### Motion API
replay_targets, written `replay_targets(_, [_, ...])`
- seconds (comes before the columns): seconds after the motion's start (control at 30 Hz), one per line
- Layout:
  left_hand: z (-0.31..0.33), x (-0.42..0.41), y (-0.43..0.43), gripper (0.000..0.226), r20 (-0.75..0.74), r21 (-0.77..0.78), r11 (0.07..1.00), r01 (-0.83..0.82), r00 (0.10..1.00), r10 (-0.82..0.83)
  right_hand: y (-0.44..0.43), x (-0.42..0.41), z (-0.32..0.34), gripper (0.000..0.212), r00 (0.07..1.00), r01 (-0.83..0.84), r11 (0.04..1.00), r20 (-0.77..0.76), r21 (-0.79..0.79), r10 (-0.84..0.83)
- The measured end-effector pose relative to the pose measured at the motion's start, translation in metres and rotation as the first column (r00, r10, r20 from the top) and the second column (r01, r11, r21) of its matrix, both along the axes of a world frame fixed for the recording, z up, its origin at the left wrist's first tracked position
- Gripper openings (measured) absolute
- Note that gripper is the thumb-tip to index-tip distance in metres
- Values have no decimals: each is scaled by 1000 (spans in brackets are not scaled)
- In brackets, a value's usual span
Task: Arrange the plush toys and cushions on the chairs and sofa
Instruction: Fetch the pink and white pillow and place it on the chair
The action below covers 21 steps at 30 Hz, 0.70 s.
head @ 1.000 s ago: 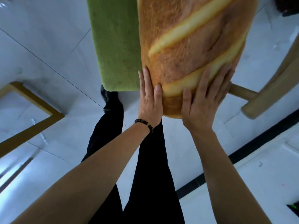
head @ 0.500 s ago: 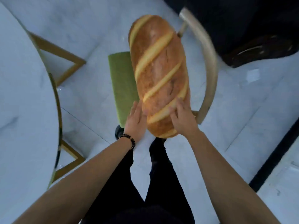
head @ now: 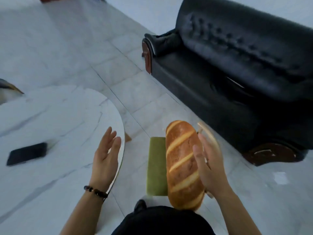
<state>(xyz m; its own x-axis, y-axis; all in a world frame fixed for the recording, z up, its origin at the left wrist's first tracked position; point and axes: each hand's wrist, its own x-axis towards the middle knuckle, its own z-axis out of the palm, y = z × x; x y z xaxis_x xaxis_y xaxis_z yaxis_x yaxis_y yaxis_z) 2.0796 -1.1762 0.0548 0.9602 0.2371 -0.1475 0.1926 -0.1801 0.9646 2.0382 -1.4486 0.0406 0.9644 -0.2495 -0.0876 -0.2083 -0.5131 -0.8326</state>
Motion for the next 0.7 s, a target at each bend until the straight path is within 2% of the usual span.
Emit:
replay_targets(0.1, [0,-52,5,53,-36,-26,990,-142,989,141,-11,-6,8,57,994,-105,979,-12,176,109])
replay_targets(0.17, [-5,-88,2,58,-63,-15,968,-249,967,248,-20,-10,4,52,975,-154,929,-98,338,197])
replay_targets(0.23, [-9,-129,-6,52,-97,-32,924,-381,921,377,-27,-17,-8,45,935,-215,879,-170,425,311])
replay_targets(0.33, [-18,-196,-19,48,-153,-30,830,-558,823,547,-25,-33,-24,58,866,-307,814,-211,493,454])
replay_targets(0.43, [-19,-274,-22,45,-194,31,721,-692,704,684,-3,-53,-36,84,771,-414,755,-246,508,588])
replay_targets(0.47, [-17,-305,-20,47,-197,49,662,-748,642,740,11,-61,-36,92,728,-471,725,-243,503,641])
replay_targets(0.5, [-14,-334,-19,49,-196,52,592,-804,573,796,28,-69,-33,92,687,-514,694,-243,504,685])
replay_targets(0.6, [-3,-421,-21,53,-157,50,377,-925,365,918,88,-101,-21,58,511,-646,547,-231,533,828])
replay_targets(0.7, [-1,-512,-33,56,-108,38,139,-990,134,985,155,-154,-16,46,296,-800,355,-198,484,935])
